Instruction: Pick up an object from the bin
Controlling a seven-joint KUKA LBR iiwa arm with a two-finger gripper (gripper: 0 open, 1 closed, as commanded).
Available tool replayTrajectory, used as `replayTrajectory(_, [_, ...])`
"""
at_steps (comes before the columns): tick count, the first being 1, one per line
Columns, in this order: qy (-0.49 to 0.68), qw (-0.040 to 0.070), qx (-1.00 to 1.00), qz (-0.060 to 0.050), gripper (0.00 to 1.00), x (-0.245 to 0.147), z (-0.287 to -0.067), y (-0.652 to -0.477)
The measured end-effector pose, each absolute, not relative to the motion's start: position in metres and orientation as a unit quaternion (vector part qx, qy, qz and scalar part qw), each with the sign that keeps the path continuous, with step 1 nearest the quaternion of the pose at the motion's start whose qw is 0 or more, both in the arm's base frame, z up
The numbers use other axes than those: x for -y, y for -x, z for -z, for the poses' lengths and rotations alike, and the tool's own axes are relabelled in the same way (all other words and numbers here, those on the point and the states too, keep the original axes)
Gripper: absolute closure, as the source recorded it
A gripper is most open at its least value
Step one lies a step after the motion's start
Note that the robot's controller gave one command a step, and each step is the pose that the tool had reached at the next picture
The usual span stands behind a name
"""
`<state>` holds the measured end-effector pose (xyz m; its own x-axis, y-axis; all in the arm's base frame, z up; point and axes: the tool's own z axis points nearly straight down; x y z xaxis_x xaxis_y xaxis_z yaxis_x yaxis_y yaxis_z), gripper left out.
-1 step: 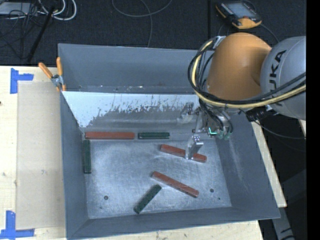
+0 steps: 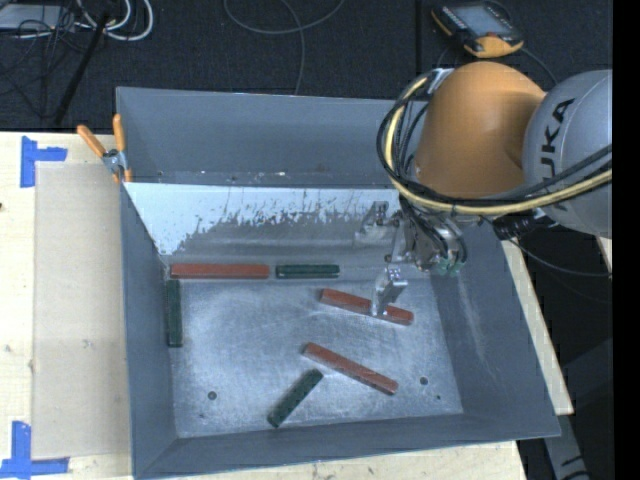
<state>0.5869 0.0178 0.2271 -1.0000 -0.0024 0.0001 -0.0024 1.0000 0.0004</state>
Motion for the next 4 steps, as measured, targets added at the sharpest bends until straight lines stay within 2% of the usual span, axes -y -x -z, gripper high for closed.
replayTrajectory(1, [0.025, -0.003, 1.000, 0.000, 0.00, 0.018, -0.151, -0.603])
replayTrajectory(2, [0.059, 0.001, 0.998, 0.001, 0.00, -0.007, -0.082, -0.526])
replayTrajectory(3, [0.072, 0.001, 0.997, 0.002, 0.00, 0.018, -0.074, -0.569])
replayTrajectory(4, [0.097, -0.011, 0.995, 0.000, 0.00, -0.006, -0.075, -0.536])
